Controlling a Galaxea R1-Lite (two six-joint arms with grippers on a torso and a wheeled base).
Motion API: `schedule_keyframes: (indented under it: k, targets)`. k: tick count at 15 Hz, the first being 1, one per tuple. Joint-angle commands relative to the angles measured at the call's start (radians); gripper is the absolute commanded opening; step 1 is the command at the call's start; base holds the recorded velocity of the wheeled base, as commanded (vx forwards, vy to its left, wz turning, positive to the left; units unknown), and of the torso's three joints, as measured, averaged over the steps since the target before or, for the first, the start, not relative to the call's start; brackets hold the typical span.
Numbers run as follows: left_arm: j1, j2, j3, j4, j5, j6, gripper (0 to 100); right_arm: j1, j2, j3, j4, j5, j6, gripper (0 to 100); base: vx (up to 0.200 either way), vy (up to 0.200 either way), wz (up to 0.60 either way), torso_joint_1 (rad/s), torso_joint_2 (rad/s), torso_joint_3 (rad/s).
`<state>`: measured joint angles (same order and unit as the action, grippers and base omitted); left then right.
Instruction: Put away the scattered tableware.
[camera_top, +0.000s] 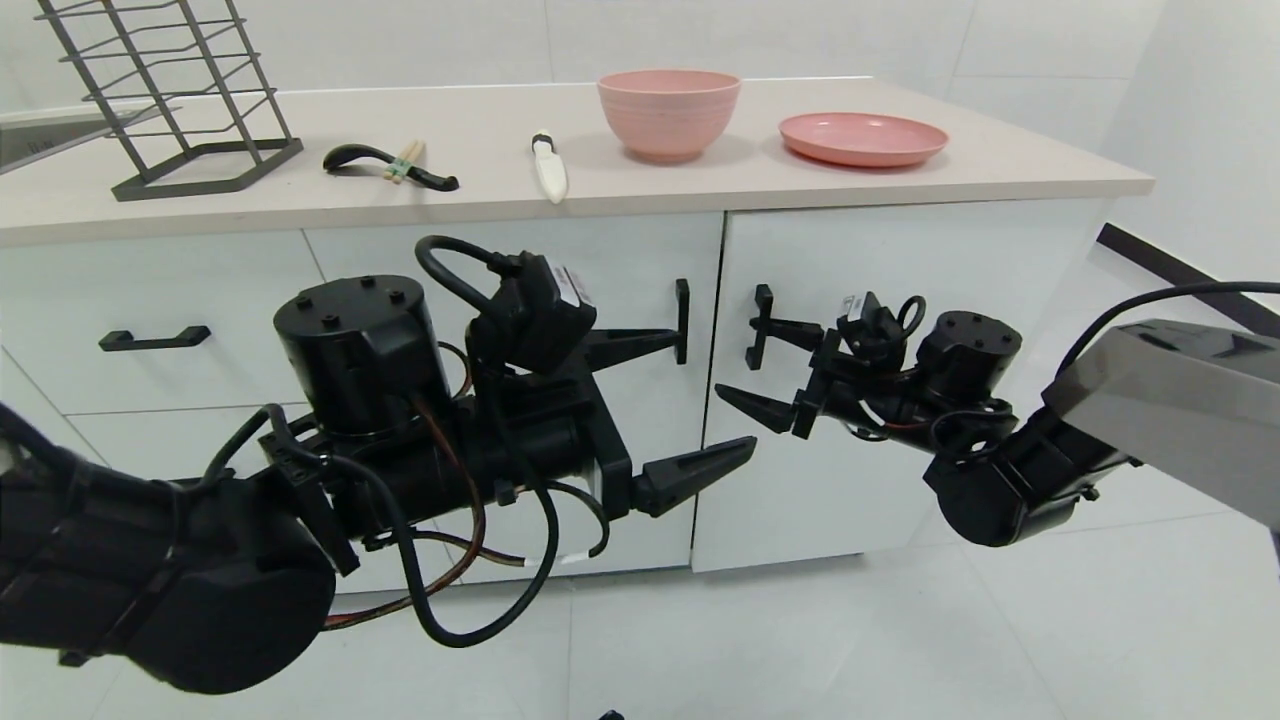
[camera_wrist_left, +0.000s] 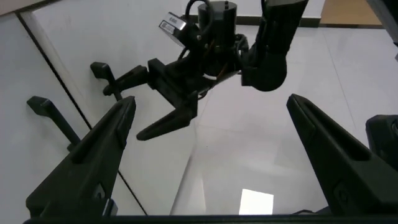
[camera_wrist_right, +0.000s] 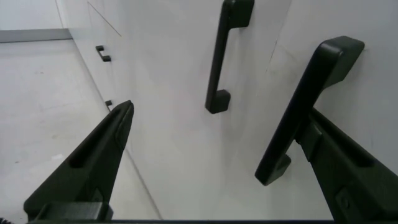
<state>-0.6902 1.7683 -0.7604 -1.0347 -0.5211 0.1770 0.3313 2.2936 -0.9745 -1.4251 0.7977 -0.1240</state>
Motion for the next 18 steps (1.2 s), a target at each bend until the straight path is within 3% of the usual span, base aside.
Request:
schedule_keyframes:
  k: [1, 4, 9, 11, 15, 18]
  targets:
    - [0.000, 0.091, -0.091, -0.001, 0.000, -0.019, 100, -0.009, -0.043, 0.092, -0.032, 0.012, 0.017, 100, 0.000, 0.000, 0.00, 0.000, 0.00, 0.000]
    - [0.003, 0.180, -0.197, -0.002, 0.001, -0.060, 100, -0.012, -0.045, 0.157, -0.118, 0.057, 0.030, 100, 0.000, 0.000, 0.00, 0.000, 0.00, 0.000]
    - [0.009, 0.349, -0.415, -0.001, 0.023, -0.062, 100, -0.021, -0.086, 0.286, -0.146, 0.092, 0.029, 100, 0.000, 0.000, 0.00, 0.000, 0.00, 0.000]
    - [0.018, 0.430, -0.559, 0.004, 0.075, -0.062, 100, -0.021, -0.097, 0.293, -0.146, 0.094, 0.029, 100, 0.000, 0.000, 0.00, 0.000, 0.00, 0.000]
    - [0.018, 0.500, -0.669, 0.001, 0.069, -0.062, 100, -0.020, -0.097, 0.293, -0.146, 0.094, 0.027, 100, 0.000, 0.000, 0.00, 0.000, 0.00, 0.000]
    - [0.006, 0.516, -0.698, -0.007, 0.003, -0.060, 100, -0.023, -0.092, 0.287, -0.146, 0.094, 0.026, 100, 0.000, 0.000, 0.00, 0.000, 0.00, 0.000]
